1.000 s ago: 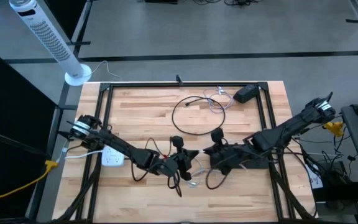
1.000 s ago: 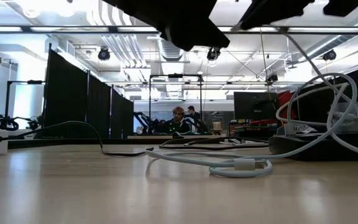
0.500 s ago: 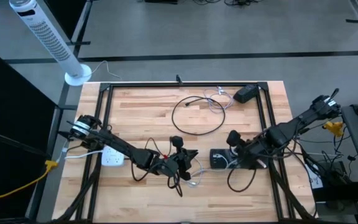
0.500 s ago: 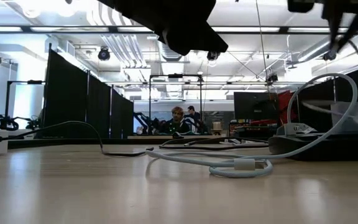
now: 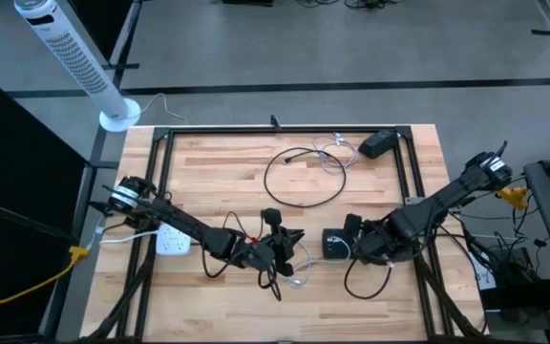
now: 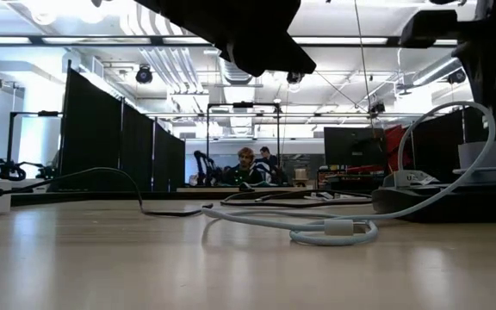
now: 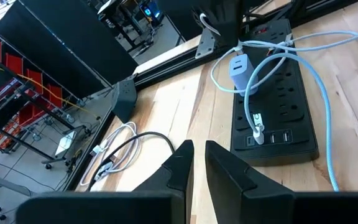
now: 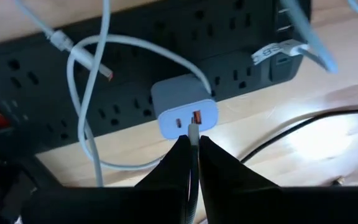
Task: Insert USB
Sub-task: Insert the bottom white charger cable into the charger adapter on the bottom black outlet extension
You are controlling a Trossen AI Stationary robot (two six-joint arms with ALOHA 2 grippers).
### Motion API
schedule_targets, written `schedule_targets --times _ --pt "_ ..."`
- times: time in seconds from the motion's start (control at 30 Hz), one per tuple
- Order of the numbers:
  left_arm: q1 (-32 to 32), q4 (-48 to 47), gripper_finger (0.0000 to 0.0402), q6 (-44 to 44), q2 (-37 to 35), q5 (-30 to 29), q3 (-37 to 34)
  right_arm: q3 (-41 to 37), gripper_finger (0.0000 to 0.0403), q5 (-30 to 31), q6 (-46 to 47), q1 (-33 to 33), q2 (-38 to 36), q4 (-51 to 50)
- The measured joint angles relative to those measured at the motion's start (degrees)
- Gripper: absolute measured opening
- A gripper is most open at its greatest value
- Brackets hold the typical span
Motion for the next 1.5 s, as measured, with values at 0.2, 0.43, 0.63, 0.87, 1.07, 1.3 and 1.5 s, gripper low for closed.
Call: schedule_targets --times 0.2,0.43,0.63,0.87,1.07,1.3,1.5 --pt "0.0 0.0 0.0029 0.0 0.0 0.0 0.0 -0.2 0.0006 -0.1 -2.0 -0.1 0.2 -0.1" --pt "0.0 -0.1 0.0029 -0.2 0.0 0.1 0.0 -0.9 0.0006 -0.5 -5.5 -0.8 0.4 0.1" --pt "0.0 -0.1 0.0029 -0.2 0.0 0.1 0.0 -1.3 0.0006 -1.5 -8.5 -2.1 0.4 0.3" --pt "0.0 0.0 0.0029 -0.2 0.0 0.1 0.0 -2.5 0.0006 -1.7 -10.4 -2.4 0.4 0.7" --pt "0.0 0.0 0.0029 -0.2 0.0 0.1 0.0 -2.9 0.0006 -1.5 -10.4 -2.8 0.4 2.5" --pt "0.0 0.0 0.0029 -0.4 0.0 0.1 0.0 -3.2 0.0006 -1.2 -10.5 -3.4 0.4 2.4" --pt "0.0 0.0 0.0029 -0.4 0.0 0.1 0.0 -3.2 0.0006 -1.3 -10.5 -3.4 0.4 1.9"
